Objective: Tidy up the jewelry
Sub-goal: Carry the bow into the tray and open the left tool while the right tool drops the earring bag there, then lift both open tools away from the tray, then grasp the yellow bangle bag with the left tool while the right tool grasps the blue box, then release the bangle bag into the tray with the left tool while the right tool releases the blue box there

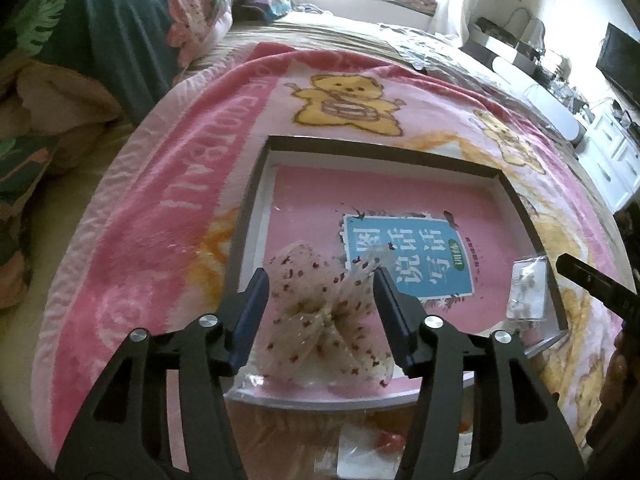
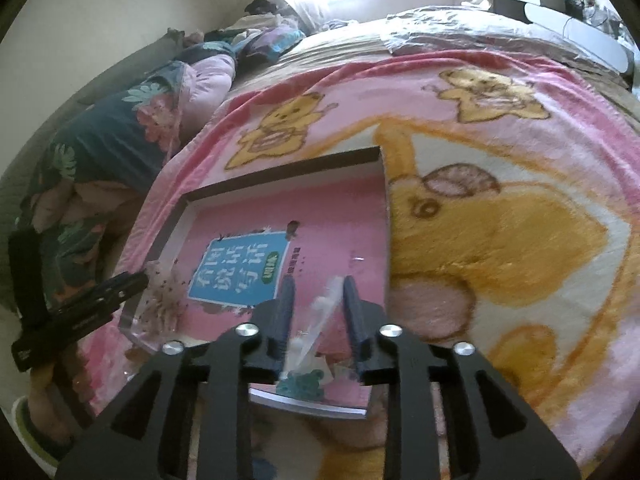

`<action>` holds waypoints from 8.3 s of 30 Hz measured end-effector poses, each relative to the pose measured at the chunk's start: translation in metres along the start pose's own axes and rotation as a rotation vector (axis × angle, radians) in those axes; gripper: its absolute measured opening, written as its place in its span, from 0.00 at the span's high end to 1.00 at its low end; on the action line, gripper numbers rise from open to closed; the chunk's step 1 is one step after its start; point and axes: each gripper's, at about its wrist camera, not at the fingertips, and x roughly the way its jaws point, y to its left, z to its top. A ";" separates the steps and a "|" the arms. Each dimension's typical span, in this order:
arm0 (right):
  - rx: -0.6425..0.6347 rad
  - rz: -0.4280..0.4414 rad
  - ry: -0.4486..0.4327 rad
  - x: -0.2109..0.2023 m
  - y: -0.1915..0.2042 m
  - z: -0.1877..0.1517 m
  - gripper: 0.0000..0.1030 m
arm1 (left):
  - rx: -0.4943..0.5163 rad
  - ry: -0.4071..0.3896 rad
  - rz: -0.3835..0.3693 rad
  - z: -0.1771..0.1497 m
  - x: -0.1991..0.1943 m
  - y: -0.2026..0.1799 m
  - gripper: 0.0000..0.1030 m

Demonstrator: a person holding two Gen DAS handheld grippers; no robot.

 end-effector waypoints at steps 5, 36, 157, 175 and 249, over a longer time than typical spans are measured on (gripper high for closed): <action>-0.006 -0.009 -0.024 -0.011 -0.002 0.003 0.60 | -0.024 -0.019 -0.001 -0.001 -0.017 0.005 0.43; -0.183 -0.056 -0.277 -0.159 0.076 -0.040 0.16 | -0.039 -0.215 -0.079 -0.020 -0.163 0.012 0.09; -0.186 0.023 -0.034 -0.098 0.078 -0.127 0.76 | 0.106 -0.014 -0.081 -0.094 -0.100 0.019 0.24; -0.182 0.035 -0.130 -0.122 0.081 -0.097 0.76 | 0.100 -0.078 -0.105 -0.067 -0.113 0.008 0.24; -0.147 0.026 -0.033 0.011 0.017 0.005 0.76 | 0.207 0.111 -0.069 -0.019 0.031 -0.069 0.23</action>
